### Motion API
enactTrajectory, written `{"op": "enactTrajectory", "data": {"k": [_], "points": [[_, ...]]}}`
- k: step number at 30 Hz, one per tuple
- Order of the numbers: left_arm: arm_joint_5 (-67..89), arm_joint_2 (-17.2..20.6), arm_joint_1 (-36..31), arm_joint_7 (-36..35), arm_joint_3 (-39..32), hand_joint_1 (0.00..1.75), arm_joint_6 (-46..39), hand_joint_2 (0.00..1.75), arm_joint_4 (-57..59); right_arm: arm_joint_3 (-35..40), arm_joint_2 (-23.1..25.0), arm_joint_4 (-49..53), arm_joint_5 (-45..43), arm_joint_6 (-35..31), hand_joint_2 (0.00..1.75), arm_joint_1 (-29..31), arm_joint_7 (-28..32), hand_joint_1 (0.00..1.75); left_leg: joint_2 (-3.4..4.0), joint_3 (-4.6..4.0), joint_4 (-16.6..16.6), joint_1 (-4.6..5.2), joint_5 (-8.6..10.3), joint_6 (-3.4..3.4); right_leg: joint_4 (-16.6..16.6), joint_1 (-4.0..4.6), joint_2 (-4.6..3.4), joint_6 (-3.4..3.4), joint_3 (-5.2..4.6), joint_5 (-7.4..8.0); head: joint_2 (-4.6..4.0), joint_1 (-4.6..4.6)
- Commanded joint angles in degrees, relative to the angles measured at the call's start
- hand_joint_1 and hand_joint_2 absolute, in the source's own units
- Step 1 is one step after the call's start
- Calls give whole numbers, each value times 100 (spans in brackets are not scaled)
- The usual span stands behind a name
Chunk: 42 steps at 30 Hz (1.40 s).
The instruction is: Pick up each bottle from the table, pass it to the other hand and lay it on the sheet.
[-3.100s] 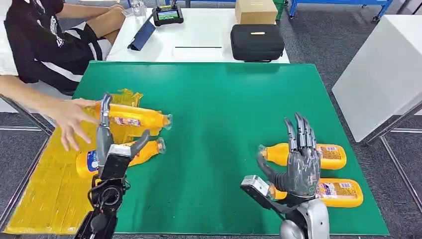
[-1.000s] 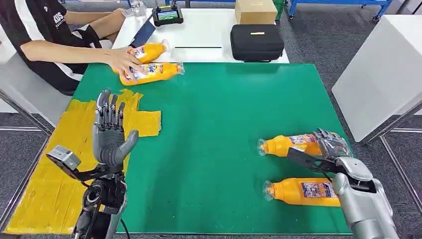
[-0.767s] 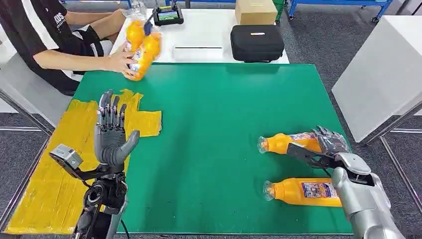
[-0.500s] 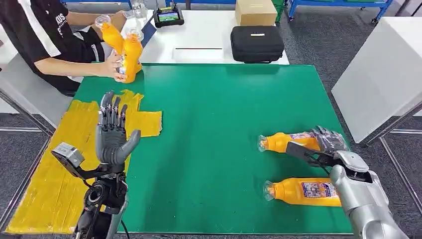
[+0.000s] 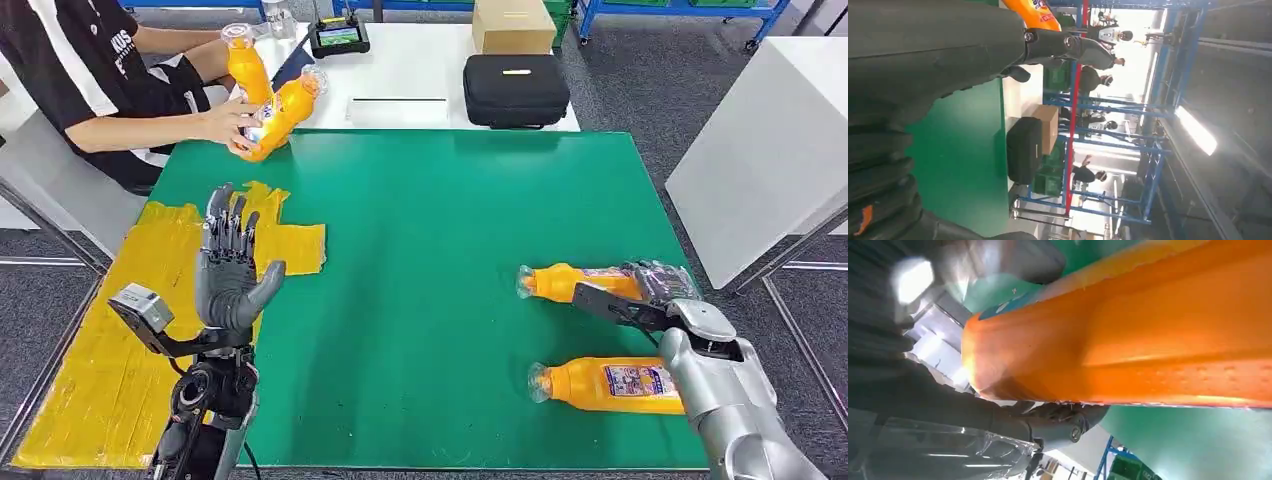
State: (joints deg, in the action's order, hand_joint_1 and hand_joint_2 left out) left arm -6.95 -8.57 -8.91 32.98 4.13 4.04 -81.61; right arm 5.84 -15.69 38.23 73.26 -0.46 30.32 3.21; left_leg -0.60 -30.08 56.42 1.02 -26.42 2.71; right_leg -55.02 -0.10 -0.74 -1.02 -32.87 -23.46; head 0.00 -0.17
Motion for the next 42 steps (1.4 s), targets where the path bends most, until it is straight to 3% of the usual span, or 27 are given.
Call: {"op": "enactTrajectory", "data": {"k": [1,11,12,13,14,15,17,18,19,27,31,32,33,34,42], "points": [[-26,73,-184,-46,13,0,-33,175,318,187,165,-387,61,-30,175,-461,-107,175,-13,14,-12,-13,2,-21,20,12,21,2,23,0,0,-2],[-25,51,-165,-66,-15,0,-39,175,260,201,185,-405,104,20,175,-503,-166,171,-16,14,-12,-13,3,-24,21,12,26,2,24,1,0,2],[-18,55,-172,-82,-22,0,-40,175,252,208,203,-445,122,50,175,-490,-189,155,-10,16,-7,-11,0,-15,15,10,16,2,23,0,0,2],[-12,57,-185,-93,-25,0,-40,175,253,210,212,-475,126,71,175,-479,-194,106,-14,15,-11,-14,3,-23,21,13,25,3,25,1,0,2],[-8,58,-196,-103,-27,0,-39,175,257,214,222,-502,127,91,175,-473,-195,45,-10,18,-9,-13,1,-19,17,12,18,3,26,0,0,2],[-6,55,-205,-108,-30,0,-39,175,261,214,229,-526,127,103,175,-475,-194,24,-13,17,-10,-14,1,-21,19,13,21,3,26,0,0,2],[-6,55,-207,-109,-29,0,-39,175,261,216,238,-530,126,99,175,-485,-192,24,-15,17,-11,-14,2,-23,21,13,25,3,28,1,0,2],[-6,50,-203,-110,-34,0,-40,175,261,213,247,-563,126,126,175,-488,-191,7,-12,14,-8,-11,1,-19,15,10,20,3,23,-1,0,4],[-3,51,-200,-116,-36,0,-40,175,259,201,270,-574,125,158,175,-499,-194,0,-5,20,-13,-12,0,-25,20,11,15,3,27,1,0,-4],[18,36,-208,-163,-1,0,-52,175,250,146,448,-593,145,317,175,-555,-304,0,27,26,-4,-10,1,-23,12,10,-12,2,25,8,0,-2],[18,38,-231,-169,16,0,-56,175,282,168,436,-681,139,306,175,-502,-228,0,9,21,-11,-16,9,-36,25,14,15,3,26,16,0,4],[18,39,-228,-172,16,0,-64,175,290,132,443,-665,86,231,175,-517,-151,28,21,49,-5,-13,-4,-17,16,14,-6,4,49,6,0,2],[17,40,-225,-172,17,0,-71,175,291,143,439,-648,91,180,175,-529,-112,143,16,39,-8,-13,2,-24,20,13,3,4,41,11,0,2],[15,43,-201,-169,14,0,-77,175,276,117,457,-577,62,16,175,-560,-41,173,22,48,-8,-12,-2,-19,18,12,-6,5,50,9,0,2],[14,46,-183,-169,13,0,-79,175,261,110,479,-550,57,-5,175,-559,-23,175,19,49,-11,-14,0,-26,21,13,-4,10,49,11,0,0]]}}
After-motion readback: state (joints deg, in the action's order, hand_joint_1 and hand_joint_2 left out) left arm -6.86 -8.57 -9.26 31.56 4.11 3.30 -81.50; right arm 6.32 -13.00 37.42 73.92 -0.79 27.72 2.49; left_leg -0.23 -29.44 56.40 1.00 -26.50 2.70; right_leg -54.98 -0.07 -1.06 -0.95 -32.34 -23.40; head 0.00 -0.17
